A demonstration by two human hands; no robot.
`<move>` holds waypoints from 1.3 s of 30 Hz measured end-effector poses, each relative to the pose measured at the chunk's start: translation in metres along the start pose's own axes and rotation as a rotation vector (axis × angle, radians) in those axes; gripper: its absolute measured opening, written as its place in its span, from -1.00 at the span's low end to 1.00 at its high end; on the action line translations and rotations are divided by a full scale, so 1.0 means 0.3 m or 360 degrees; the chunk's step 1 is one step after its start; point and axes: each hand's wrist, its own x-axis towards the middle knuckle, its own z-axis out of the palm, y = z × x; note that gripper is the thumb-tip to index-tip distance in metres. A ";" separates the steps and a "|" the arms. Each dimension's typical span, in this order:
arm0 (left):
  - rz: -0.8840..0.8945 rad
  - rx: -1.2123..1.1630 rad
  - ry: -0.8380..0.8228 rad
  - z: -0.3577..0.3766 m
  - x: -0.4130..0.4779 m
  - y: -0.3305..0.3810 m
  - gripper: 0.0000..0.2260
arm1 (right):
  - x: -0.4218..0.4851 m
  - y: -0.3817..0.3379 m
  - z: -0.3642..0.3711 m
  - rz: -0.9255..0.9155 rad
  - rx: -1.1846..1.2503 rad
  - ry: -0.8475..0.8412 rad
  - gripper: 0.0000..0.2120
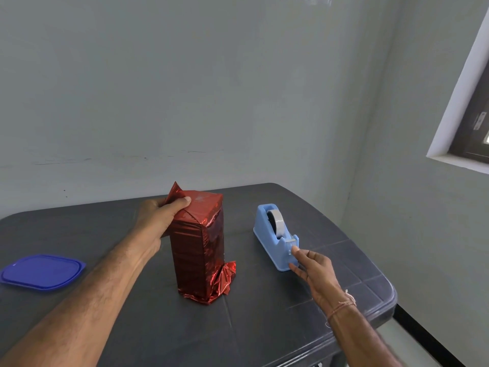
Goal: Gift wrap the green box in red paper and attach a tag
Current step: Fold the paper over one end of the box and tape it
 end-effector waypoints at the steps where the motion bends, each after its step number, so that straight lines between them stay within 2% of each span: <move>1: -0.0004 -0.0002 0.0004 -0.001 0.001 0.000 -0.75 | 0.001 0.004 0.003 -0.0023 -0.0012 0.0002 -0.67; 5: -0.0008 0.0001 0.0015 -0.005 0.011 -0.005 -0.76 | 0.004 0.017 0.024 -0.0108 -0.0068 0.0085 -0.77; 9: -0.0002 -0.0002 0.0006 -0.002 0.011 -0.007 -0.82 | 0.009 0.071 0.023 -0.0208 -0.0241 0.0281 -0.85; 14: 0.0010 -0.0013 -0.0011 -0.001 0.005 -0.004 -0.85 | -0.002 0.079 -0.006 -0.0108 -0.0233 0.0209 -0.81; 17: 0.0010 -0.0028 -0.0012 -0.001 0.002 -0.005 -0.84 | -0.065 0.058 0.011 -0.0153 -0.0297 0.0156 -0.78; 19: 0.0005 -0.0038 -0.0025 0.001 0.001 -0.005 -0.83 | -0.111 0.003 0.042 -0.0259 -0.0380 0.0020 -0.74; 23: -0.0015 -0.0071 -0.0021 0.003 -0.001 -0.004 -0.80 | -0.189 -0.223 0.175 -0.0547 -0.0637 -0.0524 -0.59; 28: -0.0030 -0.0075 -0.0035 -0.005 0.003 -0.002 -0.81 | -0.219 -0.474 0.433 -0.0834 -0.1132 -0.1122 -0.64; 31: -0.0065 -0.0092 -0.0039 -0.007 0.008 -0.002 -0.81 | -0.184 -0.528 0.572 -0.0876 -0.1429 -0.1439 -0.66; 35: -0.0128 -0.0134 -0.0029 -0.011 0.011 -0.003 -0.83 | -0.128 -0.554 0.682 -0.0837 -0.1802 -0.1593 -0.71; 39: -0.0158 -0.0186 -0.0062 -0.014 0.014 -0.001 -0.86 | -0.111 -0.571 0.746 -0.0734 -0.2025 -0.1642 -0.61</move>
